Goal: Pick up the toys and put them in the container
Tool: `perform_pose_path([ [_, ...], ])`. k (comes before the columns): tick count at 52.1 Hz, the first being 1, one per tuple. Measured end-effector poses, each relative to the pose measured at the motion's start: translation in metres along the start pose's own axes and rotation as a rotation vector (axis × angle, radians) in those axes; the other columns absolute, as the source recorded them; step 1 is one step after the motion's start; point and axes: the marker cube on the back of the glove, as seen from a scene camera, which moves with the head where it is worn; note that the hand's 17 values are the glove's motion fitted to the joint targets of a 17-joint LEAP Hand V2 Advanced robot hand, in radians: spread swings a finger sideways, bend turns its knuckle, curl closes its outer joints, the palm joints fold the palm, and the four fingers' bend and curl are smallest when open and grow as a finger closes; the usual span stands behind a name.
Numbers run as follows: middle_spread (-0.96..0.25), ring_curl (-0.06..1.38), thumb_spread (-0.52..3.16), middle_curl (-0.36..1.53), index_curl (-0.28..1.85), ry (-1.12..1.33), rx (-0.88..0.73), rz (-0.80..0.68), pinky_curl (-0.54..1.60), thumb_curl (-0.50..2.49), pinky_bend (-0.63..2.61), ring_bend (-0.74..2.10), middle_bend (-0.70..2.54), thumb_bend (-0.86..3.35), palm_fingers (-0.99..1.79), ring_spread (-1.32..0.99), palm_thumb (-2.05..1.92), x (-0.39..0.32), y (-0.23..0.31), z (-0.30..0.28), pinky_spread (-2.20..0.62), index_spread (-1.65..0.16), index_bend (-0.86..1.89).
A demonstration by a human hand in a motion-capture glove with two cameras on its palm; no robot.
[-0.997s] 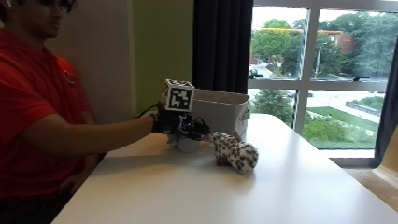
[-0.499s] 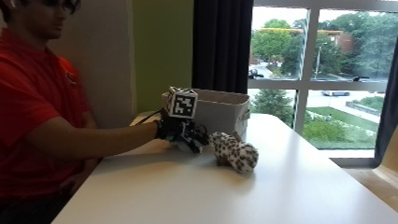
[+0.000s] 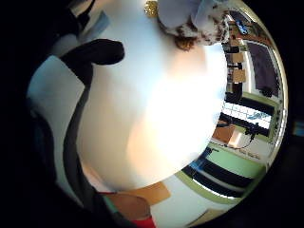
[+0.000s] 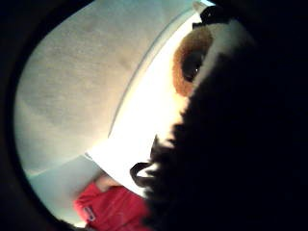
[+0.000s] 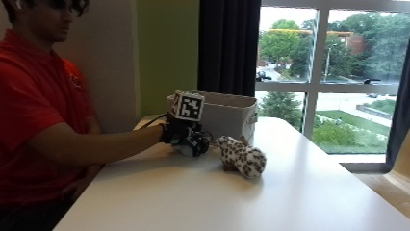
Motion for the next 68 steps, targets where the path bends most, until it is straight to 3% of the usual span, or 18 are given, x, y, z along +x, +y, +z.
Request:
perform_pose_path([
  [6, -0.25, 0.34, 1.19, 0.28, 0.50, -0.003, 0.025, -0.010, 0.34, 0.36, 0.90, 0.60, 0.24, 0.04, 0.67, -0.35, 0.18, -0.008, -0.001, -0.001, -0.22, -0.46, 0.44],
  [7, -0.25, 0.33, 1.19, 0.26, 0.50, 0.000, 0.031, -0.012, 0.32, 0.36, 0.87, 0.58, 0.19, 0.02, 0.61, -0.36, 0.16, -0.009, -0.001, -0.002, -0.21, -0.46, 0.46],
  [11, -0.31, 0.35, 1.20, 0.33, 0.48, 0.018, 0.060, -0.030, 0.33, 0.40, 0.91, 0.64, 0.36, 0.07, 0.82, -0.42, 0.27, -0.012, 0.001, -0.001, -0.30, -0.44, 0.33],
  [19, -0.40, 0.40, 1.04, 0.39, 0.50, -0.005, 0.159, -0.062, 0.36, 0.51, 0.95, 0.72, 0.44, 0.12, 0.98, -0.50, 0.48, -0.017, 0.004, 0.003, -0.40, -0.42, 0.23],
  [28, -0.45, 0.46, 0.78, 0.49, 0.60, -0.009, 0.326, -0.093, 0.37, 0.63, 0.88, 0.81, 0.62, 0.12, 1.18, -0.54, 0.57, -0.016, 0.003, 0.005, -0.44, -0.44, 0.34],
  [36, -0.44, 0.51, 0.62, 0.59, 0.72, -0.103, 0.328, -0.049, 0.38, 0.70, 0.84, 0.92, 0.81, 0.07, 1.31, -0.52, 0.56, -0.009, 0.001, -0.001, -0.44, -0.44, 0.54],
  [45, -0.40, 0.56, 0.48, 0.67, 0.81, -0.121, 0.340, -0.030, 0.40, 0.76, 0.87, 1.02, 0.93, 0.04, 1.28, -0.48, 0.56, 0.002, 0.010, -0.022, -0.43, -0.40, 0.69],
  [68, -0.33, 0.59, 0.30, 0.74, 0.89, -0.108, 0.479, 0.027, 0.44, 0.88, 0.94, 1.12, 1.03, -0.01, 1.20, -0.43, 0.55, 0.019, 0.004, -0.145, -0.42, -0.32, 0.79],
])
